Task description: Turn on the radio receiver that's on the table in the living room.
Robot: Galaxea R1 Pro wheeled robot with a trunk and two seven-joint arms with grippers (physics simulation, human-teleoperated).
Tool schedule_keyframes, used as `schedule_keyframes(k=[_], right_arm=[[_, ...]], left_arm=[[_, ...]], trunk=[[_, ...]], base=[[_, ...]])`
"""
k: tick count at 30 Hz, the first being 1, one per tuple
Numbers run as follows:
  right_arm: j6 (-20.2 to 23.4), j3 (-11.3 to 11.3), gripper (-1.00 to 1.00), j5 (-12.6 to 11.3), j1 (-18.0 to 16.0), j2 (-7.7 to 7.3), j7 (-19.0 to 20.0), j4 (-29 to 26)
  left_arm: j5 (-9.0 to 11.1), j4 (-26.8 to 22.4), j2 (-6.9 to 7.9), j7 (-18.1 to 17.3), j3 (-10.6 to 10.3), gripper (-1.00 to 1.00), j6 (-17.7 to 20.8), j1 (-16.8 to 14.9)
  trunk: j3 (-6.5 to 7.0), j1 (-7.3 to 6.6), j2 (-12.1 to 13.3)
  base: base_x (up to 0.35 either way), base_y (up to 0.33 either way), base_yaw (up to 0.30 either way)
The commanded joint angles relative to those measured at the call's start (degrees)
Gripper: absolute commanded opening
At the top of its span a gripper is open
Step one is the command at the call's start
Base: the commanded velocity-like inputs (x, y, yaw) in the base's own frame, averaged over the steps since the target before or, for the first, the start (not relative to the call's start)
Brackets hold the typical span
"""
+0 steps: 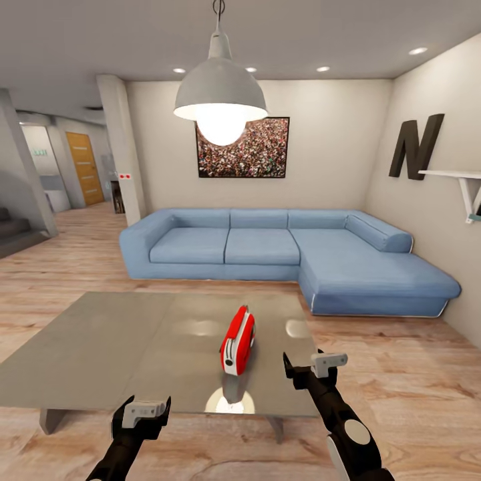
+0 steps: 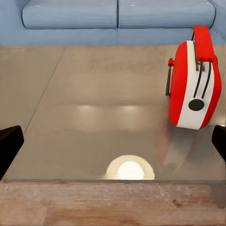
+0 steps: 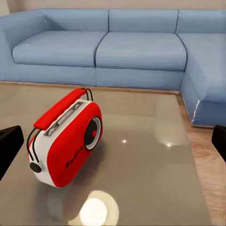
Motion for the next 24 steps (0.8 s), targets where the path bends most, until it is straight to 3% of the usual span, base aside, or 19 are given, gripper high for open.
schedule_keyframes(k=[1,13,24], right_arm=[[0.0,0.0,1.0,0.0,0.0,0.0,0.0,0.0],[0.01,0.0,1.0,0.0,0.0,0.0,0.0,0.0],[0.01,0.0,1.0,0.0,0.0,0.0,0.0,0.0]], left_arm=[[0.01,0.01,0.0,0.0,0.0,1.0,0.0,0.0],[0.02,0.03,0.0,0.0,0.0,1.0,0.0,0.0],[-0.08,-0.14,0.0,0.0,0.0,1.0,0.0,0.0]], trunk=[[0.0,0.0,0.0],[0.0,0.0,0.0],[0.0,0.0,0.0]], base=[[0.225,-0.151,0.0],[0.249,-0.175,0.0],[0.255,-0.031,0.0]])
